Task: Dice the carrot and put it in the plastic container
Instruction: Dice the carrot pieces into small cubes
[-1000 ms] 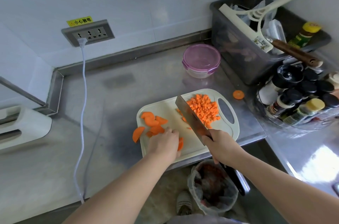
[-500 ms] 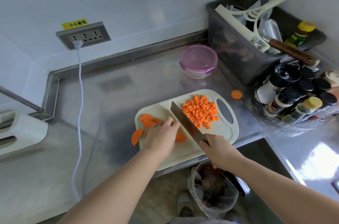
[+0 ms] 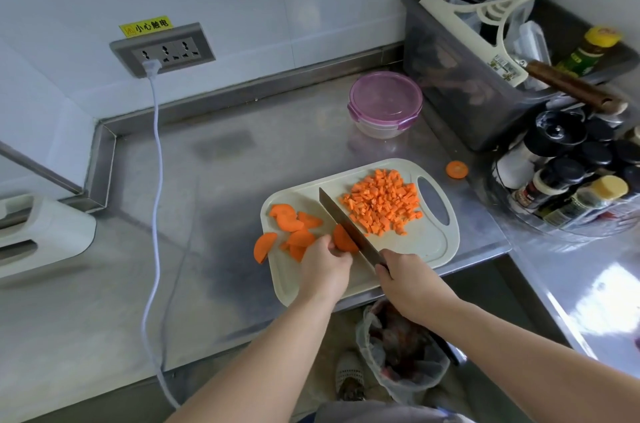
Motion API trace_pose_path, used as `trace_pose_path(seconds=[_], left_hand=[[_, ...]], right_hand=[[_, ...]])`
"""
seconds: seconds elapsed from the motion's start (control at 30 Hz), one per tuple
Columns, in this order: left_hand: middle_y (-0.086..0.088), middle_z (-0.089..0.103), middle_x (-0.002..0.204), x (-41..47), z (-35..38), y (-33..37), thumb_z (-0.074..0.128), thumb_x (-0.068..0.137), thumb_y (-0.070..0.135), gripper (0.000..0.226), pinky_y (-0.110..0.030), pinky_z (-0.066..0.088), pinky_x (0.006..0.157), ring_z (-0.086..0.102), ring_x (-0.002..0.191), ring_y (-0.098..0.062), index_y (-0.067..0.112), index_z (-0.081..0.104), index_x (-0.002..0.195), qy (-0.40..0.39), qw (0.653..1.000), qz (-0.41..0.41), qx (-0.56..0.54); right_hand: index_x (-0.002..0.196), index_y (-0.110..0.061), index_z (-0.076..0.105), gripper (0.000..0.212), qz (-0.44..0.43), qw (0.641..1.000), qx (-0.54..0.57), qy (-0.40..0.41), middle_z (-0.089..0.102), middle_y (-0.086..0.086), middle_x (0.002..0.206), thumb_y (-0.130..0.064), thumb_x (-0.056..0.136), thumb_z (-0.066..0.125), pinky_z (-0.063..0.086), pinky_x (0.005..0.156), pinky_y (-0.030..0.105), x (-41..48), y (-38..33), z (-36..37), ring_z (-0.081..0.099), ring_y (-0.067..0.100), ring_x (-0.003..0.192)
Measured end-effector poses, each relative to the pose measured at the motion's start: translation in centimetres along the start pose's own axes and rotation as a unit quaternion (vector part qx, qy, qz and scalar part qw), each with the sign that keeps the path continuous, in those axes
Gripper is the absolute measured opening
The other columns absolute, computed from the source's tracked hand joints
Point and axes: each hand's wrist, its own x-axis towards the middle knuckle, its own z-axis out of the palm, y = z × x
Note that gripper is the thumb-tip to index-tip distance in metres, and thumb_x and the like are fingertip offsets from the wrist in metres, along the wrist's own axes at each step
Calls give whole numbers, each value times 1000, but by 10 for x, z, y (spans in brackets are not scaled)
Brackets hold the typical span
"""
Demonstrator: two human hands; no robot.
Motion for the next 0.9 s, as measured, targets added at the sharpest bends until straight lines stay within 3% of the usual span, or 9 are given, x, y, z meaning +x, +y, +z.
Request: trace_pose_path(seconds=[0.1, 0.23, 0.4, 0.63, 0.9], left_hand=[[8, 59, 98, 7, -2, 2, 53, 95, 17, 20, -24, 37, 79, 53, 93, -13, 16, 61, 113, 17, 999, 0, 28], [-1, 66, 116, 10, -2, 1, 53, 95, 18, 24, -24, 40, 81, 59, 107, -20, 14, 63, 117, 32, 998, 6, 57], [-1, 66, 116, 10, -2, -4, 53, 96, 18, 24, -23, 40, 82, 59, 109, -20, 14, 64, 117, 39, 998, -9, 50], [-2, 66, 118, 6, 0, -1, 53, 97, 18, 27, -19, 35, 79, 58, 110, -19, 12, 63, 121, 95, 994, 8, 55], [-1, 70, 106, 13, 15, 2, 56, 94, 18, 19, -24, 41, 76, 63, 100, -20, 14, 68, 109, 125, 992, -16, 31]], right_hand=[[91, -19, 47, 19, -2, 1000, 2, 2, 57, 1, 89, -26, 103, 33, 50, 71, 31, -1, -3, 3, 56, 18, 80], [95, -20, 48, 19, -11, 1000, -8, 3, 60, 2, 92, -27, 103, 33, 54, 75, 34, -1, -1, 5, 59, 17, 82], [105, -15, 52, 25, -26, 999, -43, -2, 59, 3, 89, -26, 102, 31, 53, 73, 34, 0, -3, 6, 59, 20, 80], [102, -17, 55, 25, -12, 1000, -10, 0, 61, 1, 92, -27, 102, 33, 56, 78, 34, 5, 0, 6, 60, 15, 82], [108, -17, 54, 23, -21, 999, -31, 12, 61, 0, 89, -26, 102, 34, 57, 73, 33, 5, 5, 5, 61, 14, 77]])
